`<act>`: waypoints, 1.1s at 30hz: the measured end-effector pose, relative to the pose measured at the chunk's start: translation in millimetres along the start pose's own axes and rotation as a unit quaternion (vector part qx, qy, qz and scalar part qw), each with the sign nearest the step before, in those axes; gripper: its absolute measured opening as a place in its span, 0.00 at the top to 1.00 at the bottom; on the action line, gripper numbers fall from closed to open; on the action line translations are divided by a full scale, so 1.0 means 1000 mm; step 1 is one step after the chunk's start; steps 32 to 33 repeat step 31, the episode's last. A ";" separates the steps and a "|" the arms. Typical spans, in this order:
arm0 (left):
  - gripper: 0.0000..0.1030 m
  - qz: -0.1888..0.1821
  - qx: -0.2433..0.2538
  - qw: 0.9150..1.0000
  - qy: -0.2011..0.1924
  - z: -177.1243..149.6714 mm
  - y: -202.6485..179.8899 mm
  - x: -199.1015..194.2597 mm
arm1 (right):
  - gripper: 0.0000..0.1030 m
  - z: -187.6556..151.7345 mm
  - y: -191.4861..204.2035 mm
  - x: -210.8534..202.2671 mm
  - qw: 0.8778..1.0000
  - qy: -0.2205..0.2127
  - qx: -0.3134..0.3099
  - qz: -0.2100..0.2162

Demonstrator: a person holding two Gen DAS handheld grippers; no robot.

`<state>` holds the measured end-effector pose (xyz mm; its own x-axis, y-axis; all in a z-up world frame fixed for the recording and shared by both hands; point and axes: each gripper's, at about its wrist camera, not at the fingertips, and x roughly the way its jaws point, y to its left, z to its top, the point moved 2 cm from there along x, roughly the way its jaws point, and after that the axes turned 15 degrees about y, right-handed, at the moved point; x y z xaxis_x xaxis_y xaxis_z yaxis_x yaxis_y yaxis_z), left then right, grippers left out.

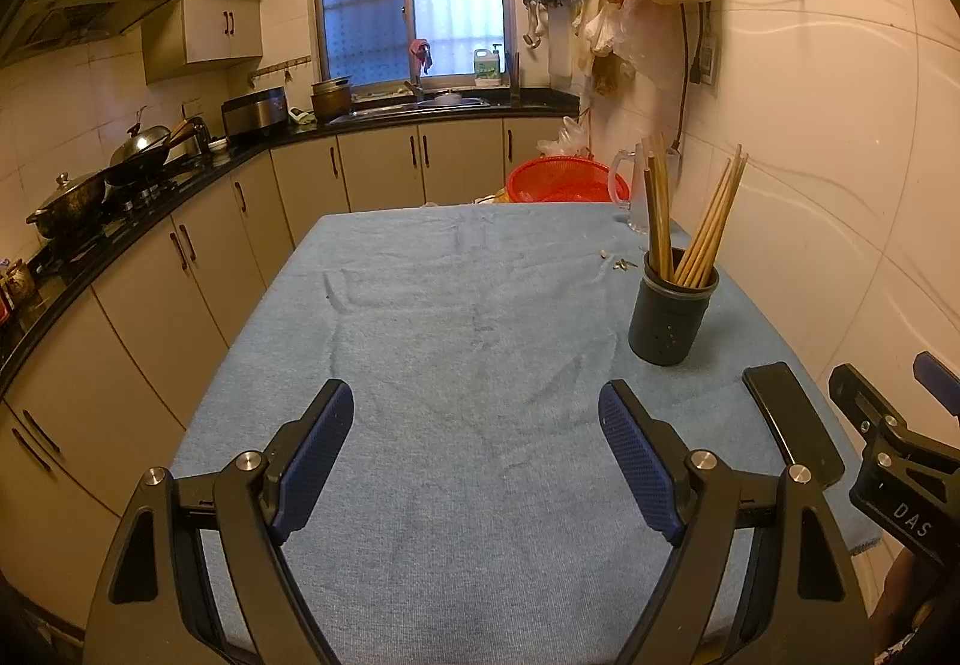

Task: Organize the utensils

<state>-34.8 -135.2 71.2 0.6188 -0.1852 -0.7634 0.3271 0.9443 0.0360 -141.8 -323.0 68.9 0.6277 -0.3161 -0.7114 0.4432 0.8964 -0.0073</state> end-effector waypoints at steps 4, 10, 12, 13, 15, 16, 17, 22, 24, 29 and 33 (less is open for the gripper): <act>0.20 0.001 -0.001 1.000 0.000 0.000 -0.001 0.000 | 0.00 0.000 0.000 0.001 1.000 0.001 -0.001 0.000; 0.20 0.000 0.000 1.000 0.000 0.000 0.000 0.000 | 0.00 -0.001 0.001 0.002 1.000 0.004 -0.001 0.000; 0.20 0.000 -0.001 1.000 0.000 0.000 0.000 0.000 | 0.00 -0.003 0.002 0.002 1.000 0.005 -0.002 0.001; 0.20 0.000 -0.001 1.000 0.000 0.000 0.000 0.000 | 0.00 -0.003 0.002 0.003 1.000 0.005 -0.003 0.001; 0.20 0.000 -0.001 1.000 0.000 0.000 0.000 0.000 | 0.00 -0.004 0.002 0.004 1.000 0.006 -0.004 0.002; 0.20 0.000 -0.001 1.000 0.000 0.000 0.000 0.000 | 0.00 -0.004 0.003 0.004 1.000 0.007 -0.004 0.002; 0.20 0.000 -0.002 1.000 -0.001 0.000 0.000 0.000 | 0.00 -0.003 0.002 0.005 1.000 0.007 -0.005 0.002; 0.20 -0.001 -0.002 1.000 0.001 -0.001 0.000 0.001 | 0.00 -0.003 0.003 0.006 1.000 0.009 -0.005 0.003; 0.20 0.001 -0.002 1.000 0.002 -0.001 0.001 0.001 | 0.00 -0.003 0.004 0.008 1.000 0.011 -0.007 0.004; 0.20 0.005 -0.029 1.000 0.009 -0.003 0.016 0.010 | 0.00 -0.005 0.012 0.018 1.000 0.024 -0.017 0.008; 0.19 0.013 -0.043 0.999 0.023 -0.003 0.031 0.022 | 0.00 -0.005 0.019 0.027 0.999 0.034 -0.024 0.009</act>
